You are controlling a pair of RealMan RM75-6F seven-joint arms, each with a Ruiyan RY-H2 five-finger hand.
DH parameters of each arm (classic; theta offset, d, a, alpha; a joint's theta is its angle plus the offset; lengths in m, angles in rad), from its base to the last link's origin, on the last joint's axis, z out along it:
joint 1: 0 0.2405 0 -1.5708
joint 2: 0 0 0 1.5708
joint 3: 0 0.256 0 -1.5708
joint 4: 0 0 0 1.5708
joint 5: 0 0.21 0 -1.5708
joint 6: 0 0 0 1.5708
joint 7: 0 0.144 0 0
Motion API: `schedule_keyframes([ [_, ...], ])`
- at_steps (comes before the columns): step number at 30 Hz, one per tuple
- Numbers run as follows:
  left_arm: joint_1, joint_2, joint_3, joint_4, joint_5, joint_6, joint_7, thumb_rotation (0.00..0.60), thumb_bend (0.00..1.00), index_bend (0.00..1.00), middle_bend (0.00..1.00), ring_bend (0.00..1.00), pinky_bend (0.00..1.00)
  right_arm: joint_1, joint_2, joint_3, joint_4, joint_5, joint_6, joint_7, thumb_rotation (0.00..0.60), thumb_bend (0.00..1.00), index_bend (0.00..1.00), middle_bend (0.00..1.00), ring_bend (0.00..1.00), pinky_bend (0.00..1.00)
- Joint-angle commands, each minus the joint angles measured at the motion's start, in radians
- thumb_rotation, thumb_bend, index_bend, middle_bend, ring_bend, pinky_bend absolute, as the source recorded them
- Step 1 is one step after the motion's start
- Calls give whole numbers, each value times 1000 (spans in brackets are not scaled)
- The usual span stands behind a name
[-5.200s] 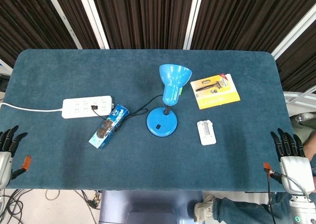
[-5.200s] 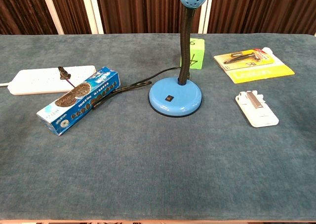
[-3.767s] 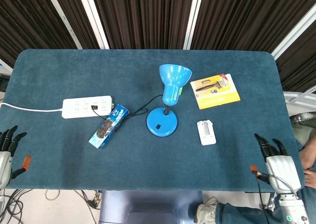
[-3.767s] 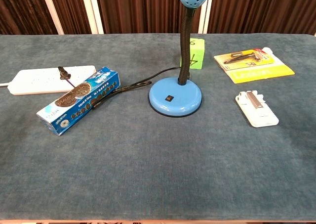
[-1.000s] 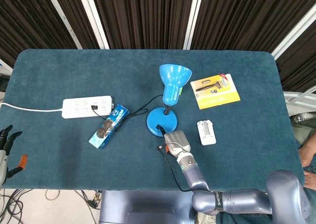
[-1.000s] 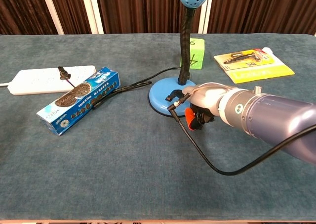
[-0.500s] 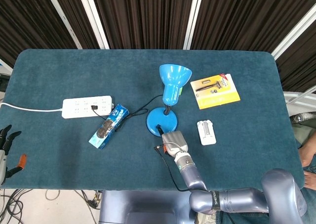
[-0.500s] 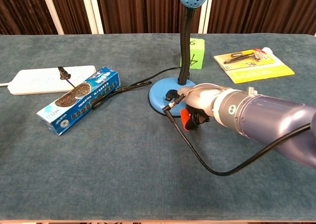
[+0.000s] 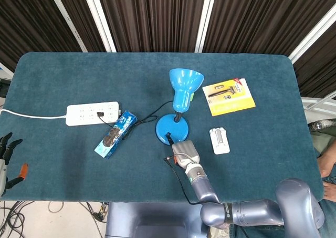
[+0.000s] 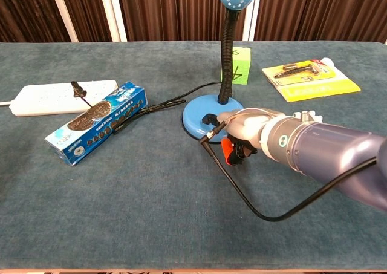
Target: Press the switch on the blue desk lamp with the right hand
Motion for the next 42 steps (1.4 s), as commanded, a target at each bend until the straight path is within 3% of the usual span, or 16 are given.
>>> schedule_keyframes([
  [1,0,0,0,0,0,1,0,600,418,160,0,0,0,1,-1,-4,1,3,0,-1,600,879,0,773,845,1000],
  [11,0,1,-1,0,-2,0,-1,600,418,160,0,0,0,1,-2,1,9,-10,11,16,600,880,0,773,843,1000],
  [15,0,1,-1,2,-1,0,-1,600,418,160,0,0,0,-17,25,21,-35,-63,43,60,600,869,0,732,794,1000],
  [19,1,-1,-1,2,0,3,2,600,418,160,0,0,0,-47,96,41,-139,-90,64,104,600,751,0,592,724,1000],
  [23,3,-4,-2,0,-4,6,10,600,419,160,0,0,0,-86,223,28,-303,-121,106,105,600,561,0,419,557,1000],
  [28,3,-7,-3,0,-3,9,16,600,419,160,0,0,0,-155,387,-50,-495,-192,185,85,600,404,0,258,350,1000],
  [32,2,-12,-1,2,4,12,26,600,419,160,0,0,0,-262,499,-172,-571,-383,251,139,600,362,0,174,218,1000],
  [36,2,-16,-1,2,9,16,33,600,418,160,0,0,0,-387,567,-307,-547,-627,332,228,600,325,0,114,145,1000],
  [37,2,-17,-1,2,9,16,34,600,418,160,0,0,0,-418,577,-337,-530,-684,359,250,600,311,0,101,130,950],
  [39,3,-18,-2,2,10,18,36,600,419,160,0,0,0,-496,590,-405,-471,-822,431,302,600,308,0,90,116,575],
  [40,3,-19,-1,2,11,19,38,600,419,160,0,0,0,-540,591,-437,-425,-896,474,338,600,308,0,85,107,275],
  [41,3,-19,-1,2,12,20,39,600,419,160,0,0,0,-569,588,-456,-391,-939,502,361,600,308,0,80,96,50],
  [42,3,-19,-1,2,14,20,40,600,419,160,0,0,0,-616,580,-481,-325,-1007,547,404,600,307,0,77,87,0],
])
